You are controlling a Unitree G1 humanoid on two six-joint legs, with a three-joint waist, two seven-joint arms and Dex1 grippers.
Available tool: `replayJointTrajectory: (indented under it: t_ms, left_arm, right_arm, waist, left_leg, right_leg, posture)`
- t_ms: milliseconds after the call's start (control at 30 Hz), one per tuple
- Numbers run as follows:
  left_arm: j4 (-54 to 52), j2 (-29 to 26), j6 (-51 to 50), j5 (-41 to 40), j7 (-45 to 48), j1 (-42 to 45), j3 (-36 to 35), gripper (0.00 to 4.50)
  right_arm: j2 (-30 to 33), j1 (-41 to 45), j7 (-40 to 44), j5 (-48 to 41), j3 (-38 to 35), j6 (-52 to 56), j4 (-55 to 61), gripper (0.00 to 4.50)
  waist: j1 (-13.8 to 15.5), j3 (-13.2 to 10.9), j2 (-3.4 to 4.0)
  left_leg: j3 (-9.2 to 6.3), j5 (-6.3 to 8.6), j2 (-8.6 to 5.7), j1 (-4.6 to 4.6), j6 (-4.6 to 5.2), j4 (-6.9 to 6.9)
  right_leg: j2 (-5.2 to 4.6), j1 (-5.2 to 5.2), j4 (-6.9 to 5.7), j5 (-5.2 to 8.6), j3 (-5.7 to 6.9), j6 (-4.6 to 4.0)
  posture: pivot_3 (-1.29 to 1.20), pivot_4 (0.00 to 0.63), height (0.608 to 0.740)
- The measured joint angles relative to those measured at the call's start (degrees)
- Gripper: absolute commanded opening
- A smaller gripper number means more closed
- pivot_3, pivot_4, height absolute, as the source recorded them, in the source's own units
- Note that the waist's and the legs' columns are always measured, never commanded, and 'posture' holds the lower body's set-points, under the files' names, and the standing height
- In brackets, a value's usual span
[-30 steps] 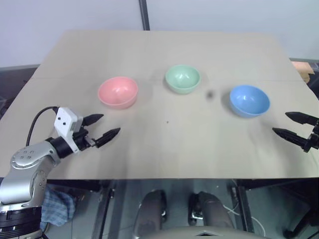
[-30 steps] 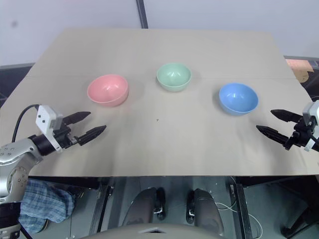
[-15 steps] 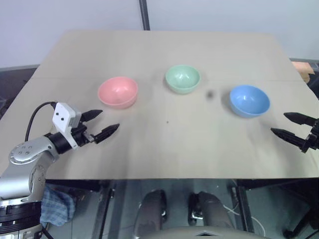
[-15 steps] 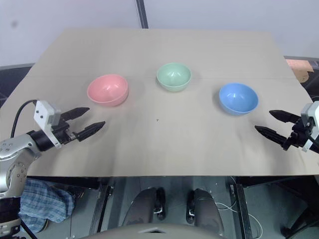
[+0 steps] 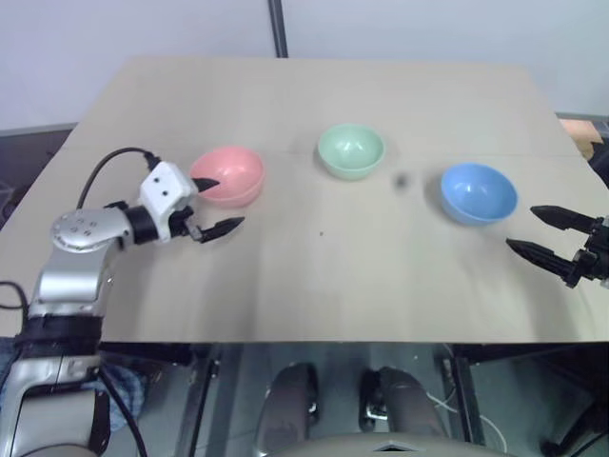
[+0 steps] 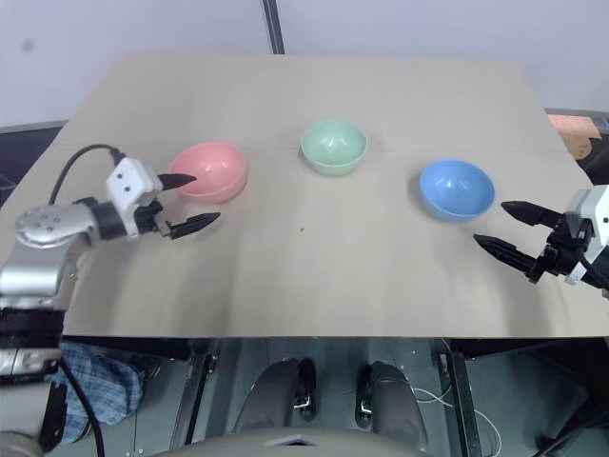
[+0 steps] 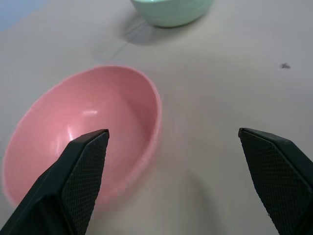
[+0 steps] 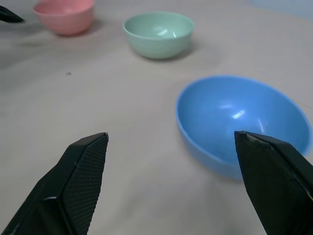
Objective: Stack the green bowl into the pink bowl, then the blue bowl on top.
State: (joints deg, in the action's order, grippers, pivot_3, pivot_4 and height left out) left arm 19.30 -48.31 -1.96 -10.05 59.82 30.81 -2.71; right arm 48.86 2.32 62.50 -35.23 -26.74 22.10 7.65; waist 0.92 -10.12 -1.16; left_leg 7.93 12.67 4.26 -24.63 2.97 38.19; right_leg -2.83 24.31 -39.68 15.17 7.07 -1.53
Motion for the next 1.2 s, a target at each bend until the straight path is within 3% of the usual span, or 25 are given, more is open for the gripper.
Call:
replayJointTrajectory:
  t_ms: [300,500,600,633,700,800,933,1200]
  left_arm:
    - [24.5,6.0,13.8,12.4,2.0,15.7,11.3,4.5]
    - [32.6,7.7,18.4,15.5,6.0,20.9,14.2,4.5]
    - [35.1,8.2,20.0,16.3,7.0,22.4,14.5,3.77]
    - [35.8,8.5,20.3,16.6,7.3,22.7,14.5,3.19]
    - [36.8,8.8,21.2,17.0,7.5,23.0,14.6,2.44]
    - [37.9,8.8,22.3,17.8,7.7,23.4,14.6,1.68]
    - [38.2,9.0,24.5,17.8,8.6,25.2,14.2,0.06]
    - [37.5,9.4,26.8,18.9,12.2,26.9,14.7,0.06]
  right_arm:
    - [-0.3,0.5,-3.9,-3.8,-0.4,3.1,6.7,4.47]
    - [-0.3,1.1,-7.0,-9.1,-2.3,6.6,11.6,4.47]
    - [-0.3,0.4,-7.6,-10.4,-3.3,7.3,13.4,4.5]
    - [-0.3,-0.2,-7.8,-10.6,-3.3,7.4,13.9,4.5]
    - [-0.3,-1.2,-7.8,-10.6,-3.4,7.6,14.3,4.5]
    - [-0.3,-1.6,-7.8,-10.6,-3.4,7.7,14.3,4.5]
    - [-0.3,-1.9,-7.8,-10.5,-3.4,7.7,14.3,4.5]
    - [-0.3,-1.8,-7.7,-10.2,-3.3,7.5,14.0,4.5]
  waist:
    - [-0.1,0.0,-0.02]
    - [-0.1,0.0,-0.04]
    - [-0.1,0.0,-0.05]
    - [-0.1,0.0,-0.05]
    - [-0.1,0.0,-0.06]
    - [-0.1,0.0,-0.06]
    - [-0.1,0.0,-0.08]
    - [-0.1,0.0,-0.05]
  left_leg:
    - [0.01,-0.02,-0.04,-0.04,-0.03,0.05]
    - [0.0,-0.02,-0.03,-0.04,-0.01,0.07]
    - [0.0,-0.01,-0.03,-0.04,-0.01,0.08]
    - [0.0,-0.01,-0.03,-0.05,-0.01,0.09]
    - [-0.01,-0.01,-0.03,-0.05,0.0,0.1]
    - [-0.01,-0.01,-0.02,-0.04,0.0,0.12]
    - [-0.03,-0.01,-0.02,-0.03,0.0,0.14]
    - [-0.05,-0.02,-0.04,-0.03,0.0,0.15]
  right_leg:
    - [0.06,0.01,-0.01,0.0,-0.01,0.0]
    - [0.05,0.01,-0.03,0.0,-0.01,0.0]
    - [0.05,0.01,-0.03,0.0,-0.01,0.0]
    - [0.04,0.01,-0.03,0.0,-0.02,0.0]
    - [0.04,0.01,-0.03,0.0,0.0,0.0]
    - [0.05,0.01,-0.06,0.0,-0.01,0.0]
    - [0.05,-0.01,-0.09,0.0,0.0,0.0]
    - [0.06,-0.02,-0.09,0.0,0.01,0.0]
  posture:
    - [0.0,0.15,0.74]
    - [0.0,0.15,0.74]
    - [0.0,0.15,0.74]
    - [0.0,0.15,0.74]
    - [0.0,0.15,0.74]
    - [0.0,0.15,0.74]
    - [0.0,0.15,0.74]
    - [0.0,0.15,0.74]
